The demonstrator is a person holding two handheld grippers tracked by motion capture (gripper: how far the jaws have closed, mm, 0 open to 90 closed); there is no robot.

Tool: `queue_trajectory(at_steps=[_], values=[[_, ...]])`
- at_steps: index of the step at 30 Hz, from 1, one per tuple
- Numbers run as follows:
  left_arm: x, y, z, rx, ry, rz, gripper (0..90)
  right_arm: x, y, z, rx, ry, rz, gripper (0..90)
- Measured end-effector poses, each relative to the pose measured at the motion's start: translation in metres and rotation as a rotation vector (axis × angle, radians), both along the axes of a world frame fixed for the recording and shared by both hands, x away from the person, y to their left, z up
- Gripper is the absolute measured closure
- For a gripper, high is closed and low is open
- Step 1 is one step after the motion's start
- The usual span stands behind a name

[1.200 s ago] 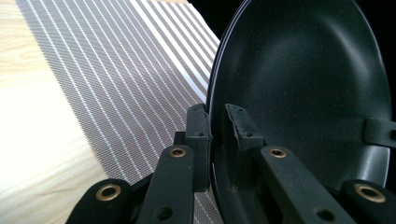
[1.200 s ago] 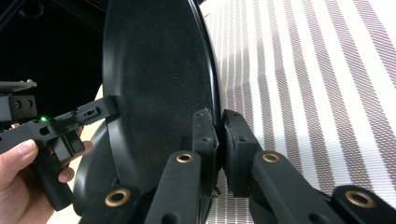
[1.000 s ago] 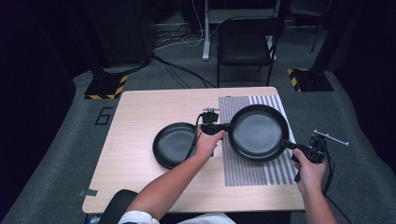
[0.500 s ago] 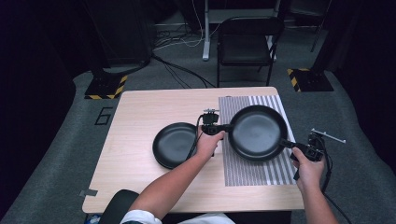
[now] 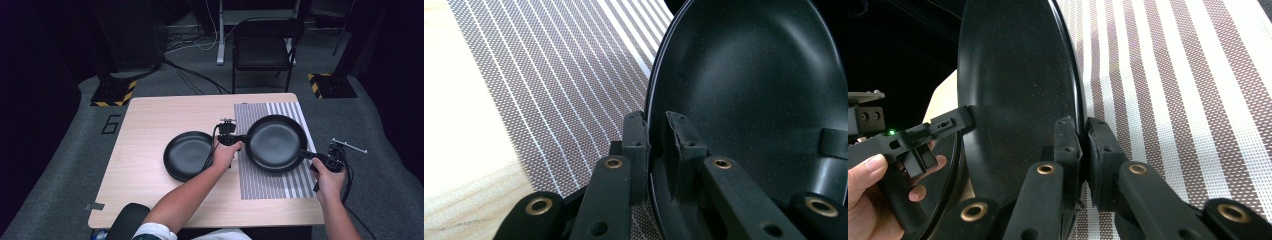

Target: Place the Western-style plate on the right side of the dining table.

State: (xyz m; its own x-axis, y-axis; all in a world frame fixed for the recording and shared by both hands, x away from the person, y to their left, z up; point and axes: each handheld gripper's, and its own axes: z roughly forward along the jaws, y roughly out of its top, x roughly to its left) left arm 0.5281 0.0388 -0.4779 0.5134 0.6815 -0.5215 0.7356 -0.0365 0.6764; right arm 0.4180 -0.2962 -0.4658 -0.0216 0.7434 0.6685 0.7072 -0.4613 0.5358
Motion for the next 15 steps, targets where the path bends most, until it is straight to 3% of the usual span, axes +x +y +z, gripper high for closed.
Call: queue_trajectory(at_steps=[15], values=[[0.0045, 0.0014, -0.0039, -0.003, 0.012, 0.021, 79.7, 0.0091, 0.0013, -0.0038, 0.002, 0.013, 0.008, 84.5]])
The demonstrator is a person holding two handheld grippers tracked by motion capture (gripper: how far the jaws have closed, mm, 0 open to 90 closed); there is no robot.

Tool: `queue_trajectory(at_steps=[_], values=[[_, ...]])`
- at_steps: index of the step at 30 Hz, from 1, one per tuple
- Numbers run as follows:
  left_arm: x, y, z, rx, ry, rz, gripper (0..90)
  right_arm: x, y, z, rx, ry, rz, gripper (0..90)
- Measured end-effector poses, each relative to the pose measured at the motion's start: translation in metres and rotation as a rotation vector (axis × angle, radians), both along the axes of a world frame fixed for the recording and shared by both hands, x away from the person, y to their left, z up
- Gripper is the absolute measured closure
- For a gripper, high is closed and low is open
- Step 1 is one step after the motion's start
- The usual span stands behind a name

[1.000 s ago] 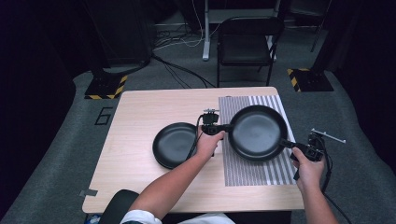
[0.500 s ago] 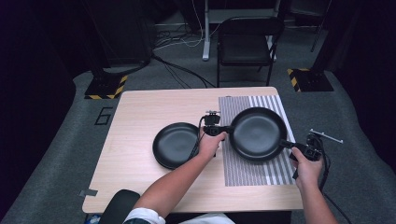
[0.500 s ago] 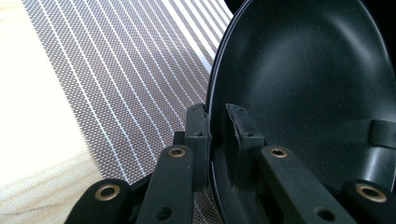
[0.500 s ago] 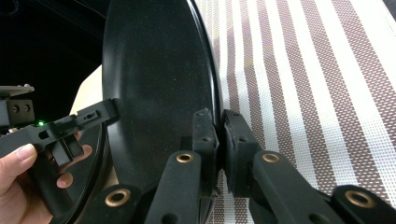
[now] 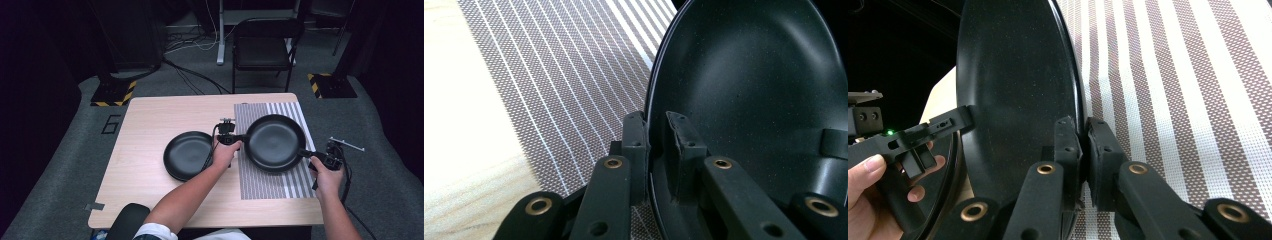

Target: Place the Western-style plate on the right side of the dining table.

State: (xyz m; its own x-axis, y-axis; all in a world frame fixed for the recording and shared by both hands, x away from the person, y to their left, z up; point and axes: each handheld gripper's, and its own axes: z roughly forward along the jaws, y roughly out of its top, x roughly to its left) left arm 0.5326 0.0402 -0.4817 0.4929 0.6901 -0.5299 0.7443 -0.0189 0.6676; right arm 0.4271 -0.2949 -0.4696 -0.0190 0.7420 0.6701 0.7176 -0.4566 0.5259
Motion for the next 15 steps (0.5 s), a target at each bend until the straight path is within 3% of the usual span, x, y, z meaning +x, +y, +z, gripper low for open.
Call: queue_trajectory(at_steps=[15], values=[[0.010, -0.006, -0.015, 0.021, 0.027, 0.016, 79.7, 0.015, -0.006, -0.015, 0.010, 0.028, 0.003, 84.6]])
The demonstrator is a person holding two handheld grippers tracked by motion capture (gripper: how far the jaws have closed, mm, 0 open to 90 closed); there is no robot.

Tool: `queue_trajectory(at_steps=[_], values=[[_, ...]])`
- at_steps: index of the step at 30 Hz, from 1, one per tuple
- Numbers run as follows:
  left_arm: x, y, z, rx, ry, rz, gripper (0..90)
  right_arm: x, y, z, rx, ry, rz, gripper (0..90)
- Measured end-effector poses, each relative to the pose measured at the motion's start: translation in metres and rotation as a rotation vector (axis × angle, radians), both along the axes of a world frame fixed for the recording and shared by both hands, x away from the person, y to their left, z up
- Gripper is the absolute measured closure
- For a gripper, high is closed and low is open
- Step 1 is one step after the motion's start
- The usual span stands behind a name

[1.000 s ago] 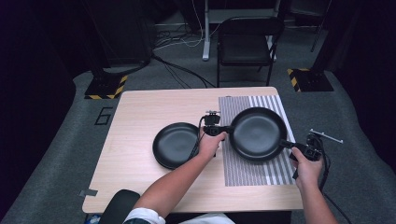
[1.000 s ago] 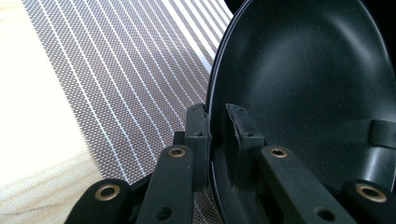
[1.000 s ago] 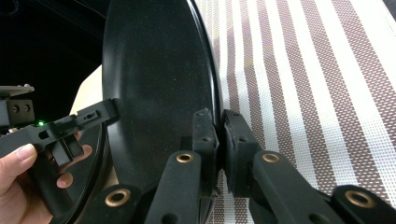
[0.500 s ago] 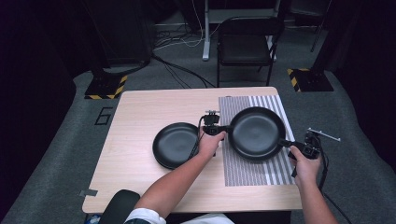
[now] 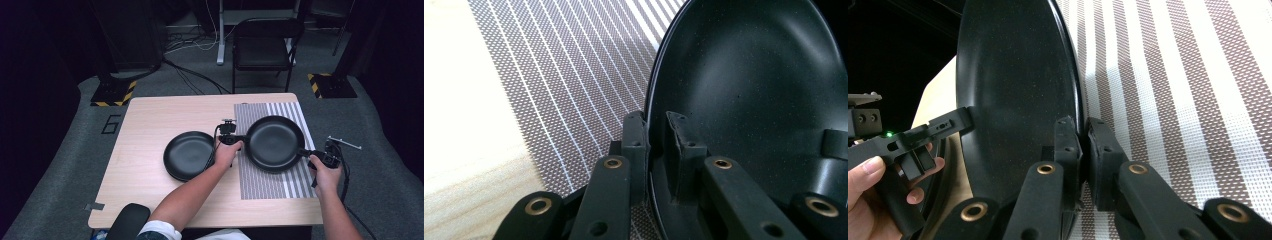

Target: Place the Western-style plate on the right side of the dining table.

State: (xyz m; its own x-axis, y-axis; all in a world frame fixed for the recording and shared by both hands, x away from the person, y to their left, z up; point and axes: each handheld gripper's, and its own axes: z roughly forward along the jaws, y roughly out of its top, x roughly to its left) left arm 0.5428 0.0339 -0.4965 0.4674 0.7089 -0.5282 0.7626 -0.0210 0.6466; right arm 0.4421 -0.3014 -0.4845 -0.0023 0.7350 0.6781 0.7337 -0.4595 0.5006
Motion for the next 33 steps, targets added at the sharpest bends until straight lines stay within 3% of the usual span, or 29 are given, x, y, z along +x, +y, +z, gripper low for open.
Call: queue_trajectory(at_steps=[16, 29, 33], values=[[0.007, -0.007, -0.012, 0.004, 0.034, 0.029, 79.3, 0.013, -0.005, -0.012, 0.006, 0.017, -0.015, 84.5], [0.008, -0.009, -0.013, 0.009, 0.035, 0.035, 78.8, 0.016, -0.006, -0.016, 0.019, 0.022, -0.030, 84.2], [0.008, -0.010, -0.014, 0.028, 0.035, 0.032, 78.2, 0.017, -0.006, -0.017, 0.009, 0.025, -0.036, 83.9]])
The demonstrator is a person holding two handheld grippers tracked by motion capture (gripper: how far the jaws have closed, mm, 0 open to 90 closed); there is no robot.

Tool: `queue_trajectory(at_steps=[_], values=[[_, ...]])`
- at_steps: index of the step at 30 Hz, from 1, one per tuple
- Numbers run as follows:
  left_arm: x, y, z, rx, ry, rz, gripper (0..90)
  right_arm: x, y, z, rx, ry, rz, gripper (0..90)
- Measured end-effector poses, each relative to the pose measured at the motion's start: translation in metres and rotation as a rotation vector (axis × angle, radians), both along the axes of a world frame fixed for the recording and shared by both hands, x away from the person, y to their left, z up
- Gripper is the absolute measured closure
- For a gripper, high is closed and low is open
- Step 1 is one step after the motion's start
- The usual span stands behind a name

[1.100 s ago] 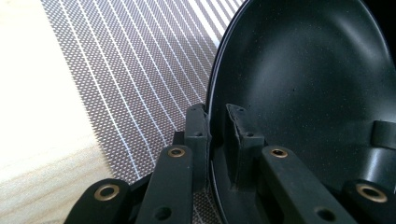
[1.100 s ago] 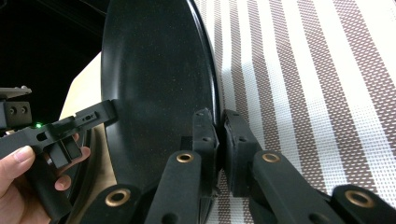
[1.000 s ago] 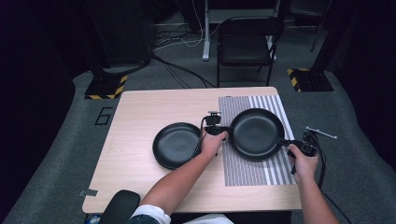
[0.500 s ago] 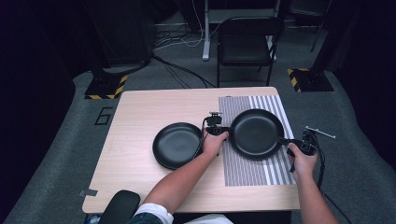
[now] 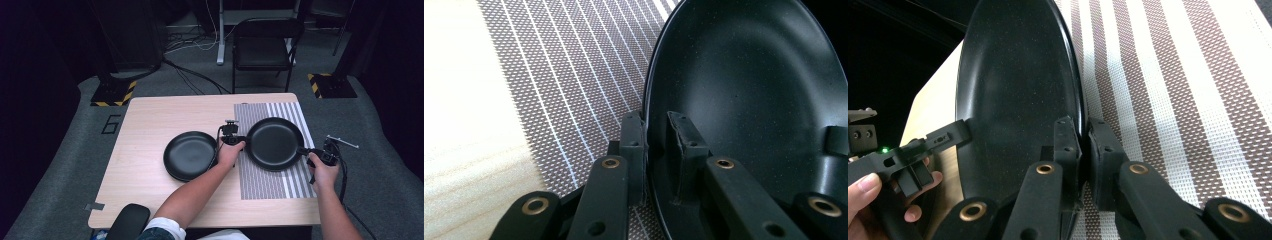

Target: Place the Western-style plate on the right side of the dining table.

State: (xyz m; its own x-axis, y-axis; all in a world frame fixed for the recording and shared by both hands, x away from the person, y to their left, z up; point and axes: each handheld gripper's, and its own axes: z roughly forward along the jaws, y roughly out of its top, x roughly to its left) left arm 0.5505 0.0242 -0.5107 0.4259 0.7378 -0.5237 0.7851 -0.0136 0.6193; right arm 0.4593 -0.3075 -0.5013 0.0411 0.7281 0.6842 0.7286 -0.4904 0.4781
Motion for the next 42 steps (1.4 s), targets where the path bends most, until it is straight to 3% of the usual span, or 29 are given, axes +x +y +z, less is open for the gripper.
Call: queue_trajectory(at_steps=[10, 15, 22, 27, 33, 37, 38, 42], values=[[0.000, -0.003, -0.003, 0.001, 0.016, 0.001, 77.2, 0.003, 0.000, -0.003, -0.034, 0.021, -0.006, 81.9], [-0.001, -0.004, -0.005, 0.023, 0.019, -0.005, 75.8, 0.003, 0.002, -0.003, -0.049, 0.025, -0.011, 80.5], [-0.003, -0.007, -0.003, 0.024, 0.003, -0.014, 69.4, 0.003, 0.010, -0.010, -0.137, 0.077, -0.001, 72.9], [-0.005, -0.006, 0.001, 0.037, -0.016, -0.026, 64.3, -0.001, 0.010, -0.011, -0.204, 0.034, -0.005, 70.2], [-0.008, -0.003, 0.007, 0.063, -0.056, -0.035, 58.4, -0.005, 0.004, 0.001, -0.232, -0.006, -0.031, 63.4], [-0.010, 0.007, 0.010, 0.052, -0.064, -0.035, 54.4, -0.012, 0.005, 0.009, -0.286, -0.039, -0.032, 56.0], [-0.010, 0.008, 0.011, 0.055, -0.068, -0.036, 53.9, -0.015, 0.007, 0.012, -0.318, -0.045, -0.029, 52.7], [-0.011, 0.024, 0.018, 0.052, -0.074, -0.029, 54.4, -0.020, 0.007, 0.015, -0.342, -0.068, -0.026, 48.3]])
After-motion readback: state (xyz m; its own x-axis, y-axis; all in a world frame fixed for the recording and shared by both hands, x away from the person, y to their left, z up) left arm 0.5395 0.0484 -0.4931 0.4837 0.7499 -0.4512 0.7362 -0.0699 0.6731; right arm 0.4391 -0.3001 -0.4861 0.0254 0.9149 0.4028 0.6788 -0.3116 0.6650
